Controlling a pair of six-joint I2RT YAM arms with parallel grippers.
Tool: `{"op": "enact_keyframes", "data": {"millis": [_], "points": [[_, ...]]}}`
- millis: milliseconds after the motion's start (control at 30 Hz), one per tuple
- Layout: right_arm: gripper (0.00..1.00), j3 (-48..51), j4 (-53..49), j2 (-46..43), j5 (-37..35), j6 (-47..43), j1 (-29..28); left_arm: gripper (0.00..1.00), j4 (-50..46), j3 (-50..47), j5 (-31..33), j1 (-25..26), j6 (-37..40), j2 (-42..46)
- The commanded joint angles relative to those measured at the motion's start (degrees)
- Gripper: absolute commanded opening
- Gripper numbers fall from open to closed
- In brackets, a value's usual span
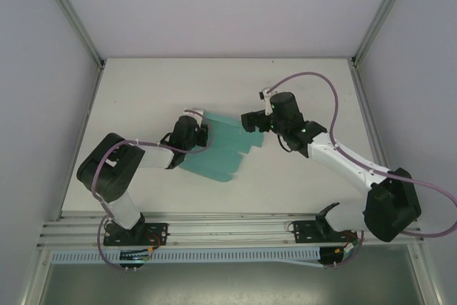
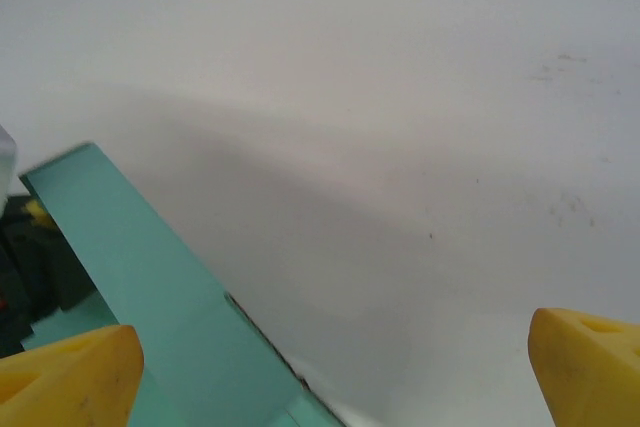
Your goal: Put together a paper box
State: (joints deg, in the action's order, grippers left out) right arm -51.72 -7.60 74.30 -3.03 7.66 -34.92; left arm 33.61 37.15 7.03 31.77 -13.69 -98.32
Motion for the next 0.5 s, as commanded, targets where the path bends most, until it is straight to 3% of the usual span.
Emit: {"op": "enact_keyframes", "data": {"millis": [0, 100, 333, 467], "points": [[0.99, 3.63, -0.67, 0.9, -0.33, 1.5, 0.16, 0.0, -2.11, 2.03, 0.93, -0.22, -2.73, 2.41], [0.99, 5.55, 3.1, 2.93, -0.45, 2.53, 0.2, 0.0, -1.84, 1.63, -0.18, -0.23, -2.6, 3.49], [0.99, 3.44, 13.26, 10.66, 6.92, 3.38, 0.11, 0.0, -1.79, 1.22, -2.1, -0.25, -2.28, 4.81], [0.99, 3.08, 22.18, 13.37, 3.24, 5.96, -0.55, 0.0, -1.7, 1.26, -3.79, -0.22, -2.74, 4.52]]}}
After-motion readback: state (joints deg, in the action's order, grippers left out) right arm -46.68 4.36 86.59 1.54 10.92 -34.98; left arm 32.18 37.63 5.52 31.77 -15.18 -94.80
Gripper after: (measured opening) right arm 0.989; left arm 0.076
